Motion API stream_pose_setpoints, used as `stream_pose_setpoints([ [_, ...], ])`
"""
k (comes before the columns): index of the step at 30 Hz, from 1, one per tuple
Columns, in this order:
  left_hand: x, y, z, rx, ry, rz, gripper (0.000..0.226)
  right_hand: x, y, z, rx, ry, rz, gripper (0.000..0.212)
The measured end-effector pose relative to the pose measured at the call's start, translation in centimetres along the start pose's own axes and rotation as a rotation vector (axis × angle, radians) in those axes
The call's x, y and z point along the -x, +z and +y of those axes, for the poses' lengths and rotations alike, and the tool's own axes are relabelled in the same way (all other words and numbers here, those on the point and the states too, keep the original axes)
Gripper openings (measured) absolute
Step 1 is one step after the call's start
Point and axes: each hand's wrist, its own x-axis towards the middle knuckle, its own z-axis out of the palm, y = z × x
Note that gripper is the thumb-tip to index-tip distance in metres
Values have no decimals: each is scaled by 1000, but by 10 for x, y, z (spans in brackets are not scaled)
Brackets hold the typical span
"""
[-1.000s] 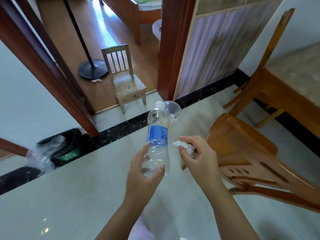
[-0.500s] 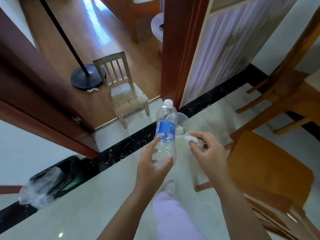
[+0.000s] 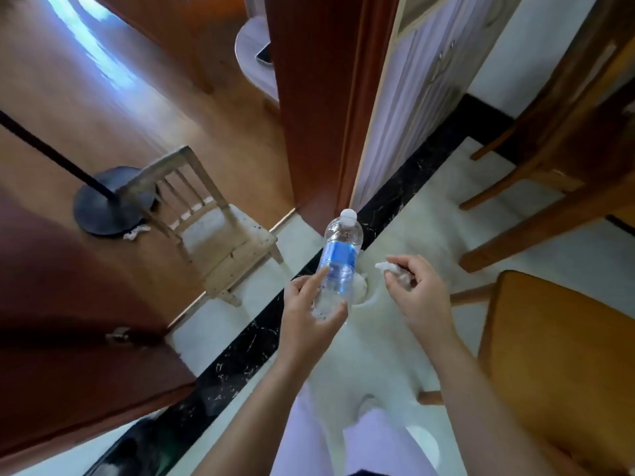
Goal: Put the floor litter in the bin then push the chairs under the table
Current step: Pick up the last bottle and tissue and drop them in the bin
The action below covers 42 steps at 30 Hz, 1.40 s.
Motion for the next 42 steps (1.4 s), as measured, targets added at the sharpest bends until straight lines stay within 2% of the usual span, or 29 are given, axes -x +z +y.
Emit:
stream_pose_setpoints([
  [6, -90, -13, -36, -118, -35, -136, 56, -52, 66, 26, 13, 142, 47, 15],
  [11, -142, 6, -70, -159, -116, -150, 51, -83, 100, 66, -18, 215, 32, 14],
  [18, -193, 58, -140, -148, -227, -142, 45, -120, 133, 162, -46, 335, 32, 14],
  [23, -229, 96, -196, -147, -260, -219, 45, -134, 153, 238, -25, 397, 43, 10],
  [33, -255, 165, -293, -245, -273, -358, 47, -132, 197, 360, 64, 441, -39, 13],
  [42, -273, 208, -342, -282, -305, -381, 54, -133, 213, 404, 98, 448, -89, 8],
])
